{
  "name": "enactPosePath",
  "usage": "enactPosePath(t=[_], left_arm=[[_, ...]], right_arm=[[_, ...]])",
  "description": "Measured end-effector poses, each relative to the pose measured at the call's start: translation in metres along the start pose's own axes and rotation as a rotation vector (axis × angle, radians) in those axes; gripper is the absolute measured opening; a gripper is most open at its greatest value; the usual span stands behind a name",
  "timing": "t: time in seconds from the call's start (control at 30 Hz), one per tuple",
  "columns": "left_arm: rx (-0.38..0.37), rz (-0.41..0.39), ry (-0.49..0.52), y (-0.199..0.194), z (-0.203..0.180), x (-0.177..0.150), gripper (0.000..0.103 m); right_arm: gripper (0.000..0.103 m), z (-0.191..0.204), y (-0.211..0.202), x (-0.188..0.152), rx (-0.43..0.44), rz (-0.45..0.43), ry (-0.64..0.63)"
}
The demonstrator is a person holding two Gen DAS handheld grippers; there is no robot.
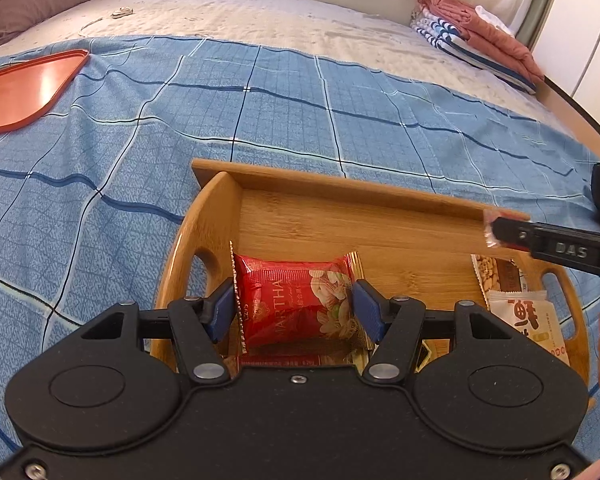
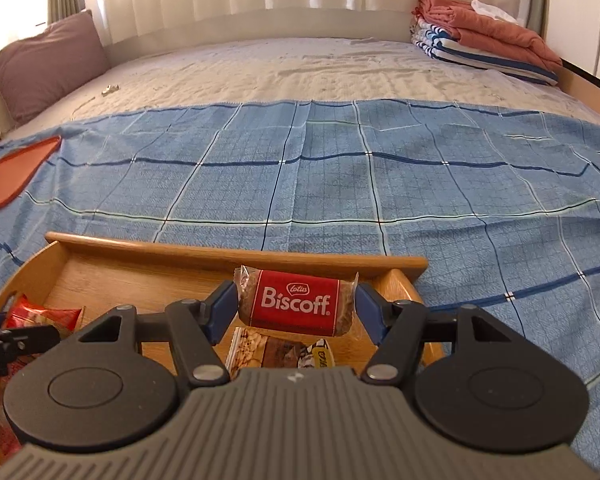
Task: Organize snacks
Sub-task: 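Lower the nut bag onto the tray and open the left tool while the right releases the Biscoff bar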
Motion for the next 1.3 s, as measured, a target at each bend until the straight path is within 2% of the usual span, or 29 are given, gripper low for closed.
enactPosePath(t=[0.2, 0.63, 0.7, 0.73, 0.8, 0.83, 0.93, 1.13, 1.3], left_arm=[[-0.012, -0.008, 0.021, -0.001, 0.001, -0.002, 0.061], [-0.014, -0.006, 0.019, 0.003, 0.002, -0.005, 0.062], [-0.019, 0.001, 0.012, 0.003, 0.002, -0.005, 0.063], [-0.026, 0.004, 0.008, 0.003, 0.002, -0.005, 0.067], [-0.038, 0.006, 0.006, 0.001, 0.000, -0.005, 0.074], [-0.039, 0.003, 0.011, 0.000, -0.001, -0.005, 0.079], [-0.025, -0.016, 0.026, -0.007, -0.003, -0.004, 0.087], [-0.027, -0.044, 0.005, -0.031, -0.003, 0.003, 0.091], [-0.022, -0.093, 0.043, -0.067, -0.007, 0.005, 0.092]], right_arm=[[0.067, 0.001, 0.019, -0.007, 0.011, 0.038, 0.004], [0.067, 0.008, 0.030, -0.014, 0.044, 0.067, -0.025], [0.068, 0.009, 0.030, -0.014, 0.043, 0.067, -0.033], [0.072, 0.009, 0.030, -0.014, 0.045, 0.065, -0.030], [0.072, 0.008, 0.029, -0.013, 0.048, 0.058, -0.010], [0.078, 0.007, 0.027, -0.013, 0.052, 0.054, -0.001], [0.078, 0.006, 0.022, -0.012, 0.057, 0.047, 0.008], [0.079, 0.008, -0.002, -0.008, 0.077, 0.018, 0.013], [0.081, 0.011, -0.035, -0.007, 0.090, -0.013, 0.006]])
Point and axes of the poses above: each gripper's, at about its wrist camera, not at the fingertips, and y roughly the way its jaws point, z to its left, x to its top, the point moved 10 cm from there along y, roughly the way its jaws point, and after that the axes turned 8 degrees about -y, right-handed, at the moved point
